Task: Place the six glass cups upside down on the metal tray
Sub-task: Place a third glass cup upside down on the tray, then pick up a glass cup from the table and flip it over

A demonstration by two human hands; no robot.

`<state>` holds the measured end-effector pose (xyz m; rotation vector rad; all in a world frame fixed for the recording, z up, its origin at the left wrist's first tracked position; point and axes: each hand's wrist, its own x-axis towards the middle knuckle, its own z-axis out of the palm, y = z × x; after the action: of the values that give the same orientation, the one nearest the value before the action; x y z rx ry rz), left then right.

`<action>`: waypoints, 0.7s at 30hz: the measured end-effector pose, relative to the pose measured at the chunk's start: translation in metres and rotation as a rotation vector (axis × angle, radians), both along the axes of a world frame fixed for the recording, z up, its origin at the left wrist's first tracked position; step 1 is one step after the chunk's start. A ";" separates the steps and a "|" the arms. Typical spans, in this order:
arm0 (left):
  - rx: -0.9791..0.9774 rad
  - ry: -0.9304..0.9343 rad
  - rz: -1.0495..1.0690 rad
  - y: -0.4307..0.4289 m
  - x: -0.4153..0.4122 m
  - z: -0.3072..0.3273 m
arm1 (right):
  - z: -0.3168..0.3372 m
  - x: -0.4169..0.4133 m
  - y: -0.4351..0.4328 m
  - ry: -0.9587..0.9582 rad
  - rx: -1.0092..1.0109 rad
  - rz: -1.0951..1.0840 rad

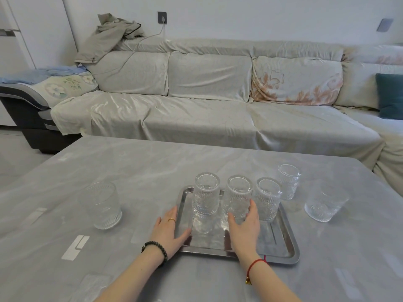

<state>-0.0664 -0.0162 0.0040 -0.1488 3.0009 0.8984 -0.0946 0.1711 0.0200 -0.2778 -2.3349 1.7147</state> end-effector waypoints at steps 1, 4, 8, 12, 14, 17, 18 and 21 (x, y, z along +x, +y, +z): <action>-0.005 -0.005 -0.015 -0.003 0.002 -0.003 | 0.000 -0.002 0.001 -0.010 -0.003 0.008; -0.033 -0.004 -0.059 -0.009 0.007 -0.006 | 0.001 -0.005 0.003 -0.023 -0.004 0.002; -0.051 -0.006 -0.089 -0.011 0.013 -0.006 | 0.002 -0.007 0.002 -0.020 -0.009 -0.021; -0.061 0.001 -0.097 -0.012 0.014 -0.007 | 0.001 -0.009 0.003 -0.008 -0.014 -0.025; -0.074 -0.008 -0.108 -0.014 0.014 -0.008 | 0.002 -0.008 0.005 0.023 -0.008 -0.056; -0.098 -0.020 -0.112 -0.014 0.015 -0.009 | 0.006 -0.004 0.020 0.212 0.080 -0.189; -0.104 -0.020 -0.108 -0.014 0.015 -0.009 | 0.008 -0.004 0.029 0.273 0.121 -0.242; -0.118 -0.019 -0.102 -0.013 0.015 -0.008 | 0.011 -0.013 0.056 0.287 0.158 -0.342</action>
<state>-0.0512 -0.0292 -0.0039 -0.0043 3.0124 0.7081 -0.1078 0.2266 0.0306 -0.3526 -2.0594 1.3073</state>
